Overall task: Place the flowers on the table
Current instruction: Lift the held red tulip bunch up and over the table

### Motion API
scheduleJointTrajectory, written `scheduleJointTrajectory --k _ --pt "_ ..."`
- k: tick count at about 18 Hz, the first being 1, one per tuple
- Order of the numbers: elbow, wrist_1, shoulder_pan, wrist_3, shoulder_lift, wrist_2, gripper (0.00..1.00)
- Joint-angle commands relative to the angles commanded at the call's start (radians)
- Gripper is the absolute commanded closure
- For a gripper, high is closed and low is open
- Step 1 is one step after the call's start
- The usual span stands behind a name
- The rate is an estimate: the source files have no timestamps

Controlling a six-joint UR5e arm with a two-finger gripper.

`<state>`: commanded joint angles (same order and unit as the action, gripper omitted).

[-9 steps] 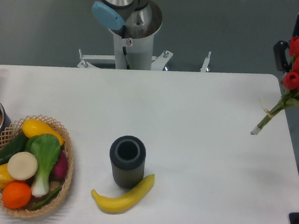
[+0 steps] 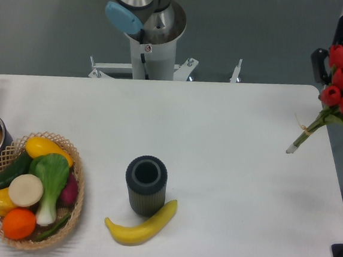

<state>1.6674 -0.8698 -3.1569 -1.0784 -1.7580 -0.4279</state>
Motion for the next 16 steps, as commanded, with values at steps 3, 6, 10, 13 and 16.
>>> scheduleJointTrajectory --k 3,6,10,13,16 --pt "0.047 0.000 0.003 0.002 0.054 -0.131 0.61" --pt "0.086 -0.002 0.020 -0.002 0.103 -0.288 0.61" --pt "0.113 -0.003 0.098 -0.002 0.141 -0.495 0.58" --pt "0.115 -0.005 0.179 0.003 0.132 -0.616 0.58" --pt "0.114 -0.005 0.242 0.002 0.106 -0.696 0.58"
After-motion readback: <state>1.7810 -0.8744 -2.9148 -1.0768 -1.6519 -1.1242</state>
